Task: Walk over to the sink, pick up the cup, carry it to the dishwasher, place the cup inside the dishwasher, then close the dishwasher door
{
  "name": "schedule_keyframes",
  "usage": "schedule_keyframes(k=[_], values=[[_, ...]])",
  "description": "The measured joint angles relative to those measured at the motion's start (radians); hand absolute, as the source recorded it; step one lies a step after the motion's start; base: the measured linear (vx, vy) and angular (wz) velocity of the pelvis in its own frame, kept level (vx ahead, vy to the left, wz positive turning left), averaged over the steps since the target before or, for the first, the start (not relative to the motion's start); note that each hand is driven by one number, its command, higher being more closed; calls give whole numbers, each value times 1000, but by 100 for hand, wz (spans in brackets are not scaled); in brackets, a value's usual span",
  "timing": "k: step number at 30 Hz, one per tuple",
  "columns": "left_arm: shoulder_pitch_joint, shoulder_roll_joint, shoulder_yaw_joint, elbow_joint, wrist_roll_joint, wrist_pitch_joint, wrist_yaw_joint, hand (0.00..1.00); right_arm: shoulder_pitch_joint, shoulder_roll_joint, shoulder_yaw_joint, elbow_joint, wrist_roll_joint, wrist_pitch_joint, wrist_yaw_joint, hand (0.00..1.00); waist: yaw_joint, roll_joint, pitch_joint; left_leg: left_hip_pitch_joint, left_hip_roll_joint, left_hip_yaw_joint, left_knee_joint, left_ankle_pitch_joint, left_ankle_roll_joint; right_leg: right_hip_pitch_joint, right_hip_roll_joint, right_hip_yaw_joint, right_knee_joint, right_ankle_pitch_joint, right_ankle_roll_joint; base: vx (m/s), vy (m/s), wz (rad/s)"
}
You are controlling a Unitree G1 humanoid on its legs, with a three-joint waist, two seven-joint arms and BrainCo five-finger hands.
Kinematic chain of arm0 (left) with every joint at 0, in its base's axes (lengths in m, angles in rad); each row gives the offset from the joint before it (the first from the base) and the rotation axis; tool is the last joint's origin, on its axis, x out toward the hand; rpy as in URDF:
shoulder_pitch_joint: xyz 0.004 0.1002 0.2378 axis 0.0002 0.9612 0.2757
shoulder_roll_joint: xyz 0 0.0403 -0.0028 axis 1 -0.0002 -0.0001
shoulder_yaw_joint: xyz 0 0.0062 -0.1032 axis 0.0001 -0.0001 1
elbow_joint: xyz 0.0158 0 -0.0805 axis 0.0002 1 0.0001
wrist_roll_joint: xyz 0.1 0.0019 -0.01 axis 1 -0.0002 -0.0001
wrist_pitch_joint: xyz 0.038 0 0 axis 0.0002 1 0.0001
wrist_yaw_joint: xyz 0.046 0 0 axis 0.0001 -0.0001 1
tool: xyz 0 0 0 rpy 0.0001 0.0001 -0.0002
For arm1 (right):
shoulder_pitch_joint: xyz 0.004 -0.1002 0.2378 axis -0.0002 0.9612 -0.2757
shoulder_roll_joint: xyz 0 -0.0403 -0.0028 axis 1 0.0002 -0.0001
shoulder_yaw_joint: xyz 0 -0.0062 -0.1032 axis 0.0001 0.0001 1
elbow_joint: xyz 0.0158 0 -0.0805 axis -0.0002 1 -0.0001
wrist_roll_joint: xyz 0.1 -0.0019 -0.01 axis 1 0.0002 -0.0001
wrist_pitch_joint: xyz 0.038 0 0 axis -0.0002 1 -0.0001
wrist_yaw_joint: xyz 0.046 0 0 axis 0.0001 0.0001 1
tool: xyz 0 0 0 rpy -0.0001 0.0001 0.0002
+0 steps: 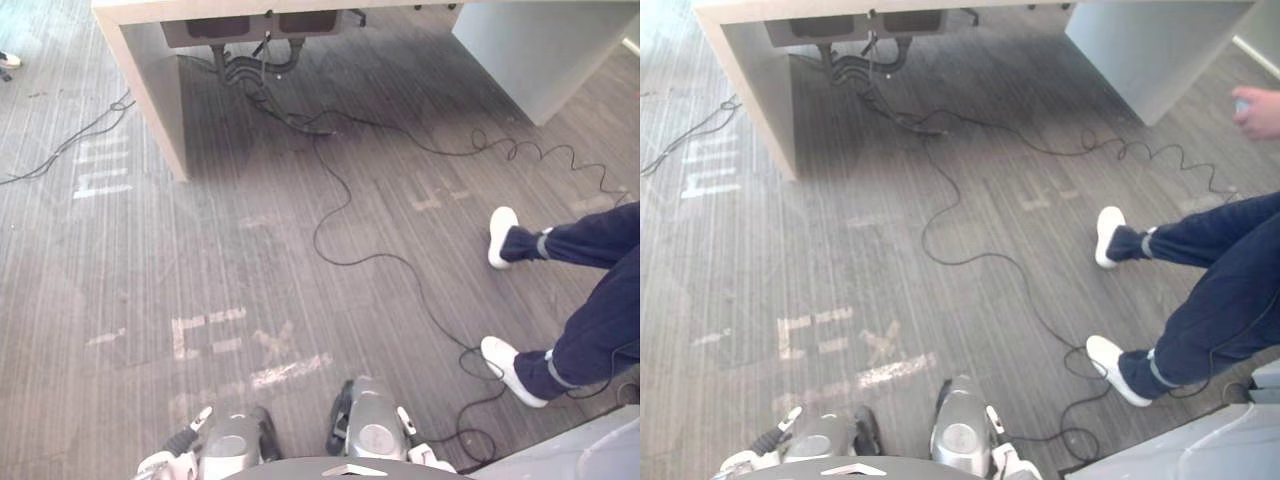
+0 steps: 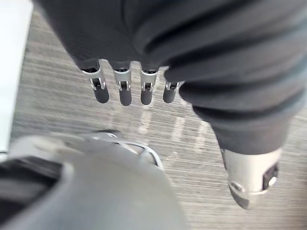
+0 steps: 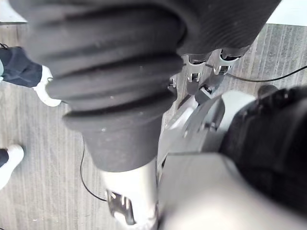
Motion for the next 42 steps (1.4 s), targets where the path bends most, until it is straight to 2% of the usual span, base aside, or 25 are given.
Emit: schedule_keyframes(k=[1,3,7,8,9,10,11,12,13,14,16,17,19,21,24,27,29,31,32,33,34,36,38,40,42], values=[[-15,-10,-1,-59,-17,-44,0,0,3,-3,0,0,-5,8,0,0,-9,-3,0,6,9,-18,14,-20,-5,-25,12,-4,-50,-45,10,203,20,32],[-54,-49,-10,-124,-23,-90,2,0,12,-2,0,3,-8,13,-1,0,-22,2,9,34,15,-39,11,-21,-16,-30,33,-29,-177,-46,16,289,-35,44],[-131,-87,-117,-309,-23,-155,5,0,43,26,-39,1,-2,39,-8,0,-46,13,15,89,20,-83,-10,-57,-76,-20,105,-20,-586,104,17,362,-145,35],[-142,-87,-124,-324,-23,-159,5,0,50,31,-50,2,-2,45,-8,0,-52,11,15,95,18,-96,-10,-67,-88,-8,106,-16,-625,116,19,344,-261,45],[-167,-93,-136,-335,-23,-165,8,0,61,29,-72,5,-3,53,-7,0,-57,18,16,124,27,-115,-20,-87,-109,5,115,-4,-614,205,-2,326,-265,35],[-179,-100,-151,-344,-23,-171,13,0,68,27,-97,6,-5,50,-6,0,-66,59,14,147,44,-122,-43,-113,-111,-21,126,-2,-530,201,-23,323,-254,22],[-181,-101,-157,-360,-23,-172,20,0,70,23,-104,5,-6,44,-7,0,-70,76,7,155,48,-123,-54,-127,-107,-49,126,-2,-470,172,-57,332,-228,1],[-168,-116,-157,-374,-22,-175,34,0,72,2,-128,1,-7,27,-11,0,-78,120,-11,166,63,-123,-73,-144,-93,-99,129,-5,-363,89,-78,297,-171,-6],[-166,-124,-157,-374,-21,-175,45,0,72,-3,-134,1,-7,17,-19,0,-83,140,-18,173,71,-125,-81,-152,-76,-110,132,-9,-324,52,-81,428,-200,5],[-158,-137,-159,-375,-12,-174,68,0,68,-10,-136,4,-9,-13,-45,0,-84,161,-26,168,76,-125,-21,-101,-105,-122,125,-17,-256,-20,-91,473,-226,16],[-152,-151,-166,-409,2,-174,89,0,56,-21,-140,-2,-52,-74,-83,0,-85,164,-27,82,116,-108,232,14,-137,-77,111,-27,-228,-88,-93,468,-272,18],[-133,-158,-171,-446,13,-174,90,0,45,-34,-137,-4,-80,-110,-87,0,-83,173,-24,-15,176,-94,460,121,-141,-12,126,-29,-264,-113,-100,456,-241,3],[-112,-164,-177,-500,12,-174,93,0,8,-65,-133,-7,-110,-134,-86,0,-70,189,-33,-138,194,-91,731,112,-142,87,150,-31,-337,-119,-127,500,-167,-18],[-114,-164,-178,-553,-7,-179,100,0,-37,-98,-112,-42,-113,-150,-86,0,-62,181,-31,-226,162,-44,742,80,-132,192,157,-33,-416,-110,-118,494,-84,-21],[-131,-162,-184,-664,-22,-215,148,0,-104,-130,-55,-102,-86,-153,-89,0,-29,174,-27,-306,107,1,387,57,-80,285,157,-17,-507,-101,-100,373,-32,-22],[-129,-163,-171,-785,-22,-257,207,0,-133,-126,25,-141,-85,-146,-105,0,25,152,-13,-337,51,-104,-12,173,-116,341,146,27,-535,-110,-78,382,50,-41],[-130,-164,-151,-822,-22,-261,219,0,-115,-118,19,-138,-83,-126,-135,0,26,136,-3,-339,47,-92,-138,269,-147,408,123,23,-536,-143,-46,381,125,-4],[-132,-166,-149,-843,-21,-273,217,0,-43,-112,-28,-106,-40,-96,-143,0,21,143,-5,-311,43,-82,-200,348,-165,502,116,-2,-510,-219,11,377,214,17],[-132,-167,-148,-844,-21,-278,215,0,-20,-111,-40,-98,-25,-87,-151,0,25,150,-10,-295,50,-79,-202,353,-163,518,119,1,-499,-247,25,402,317,-16],[-135,-172,-136,-845,-21,-281,211,0,13,-114,-54,-73,5,-73,-164,0,27,176,-29,-269,75,-86,-201,386,-113,543,137,7,-469,-313,49,449,368,-34],[-170,-174,-93,-838,-21,-280,215,0,13,-75,-83,-42,14,-62,-179,0,25,123,-20,-298,57,-85,-88,401,-71,558,103,25,-447,-361,31,436,350,-31],[-190,-169,-68,-850,-12,-281,223,0,21,-41,-109,-13,12,-50,-191,0,29,85,-34,-345,42,-88,10,342,-40,556,73,28,-456,-379,25,273,207,-13],[-195,-163,-69,-931,21,-280,249,0,45,-4,-169,49,8,-37,-208,0,36,37,-69,-393,5,-86,139,226,-8,559,23,35,-434,-381,18,406,269,-14],[-214,-167,-68,-1047,43,-279,263,0,53,5,-203,61,-14,-40,-214,0,24,36,-73,-405,-14,-83,225,148,21,468,-45,64,-205,-309,78,481,291,3],[-252,-158,-45,-1205,84,-279,291,0,55,4,-243,78,-94,-61,-217,0,27,28,-98,-388,-46,-38,278,64,56,310,-147,132,95,-125,128,353,241,-11]])
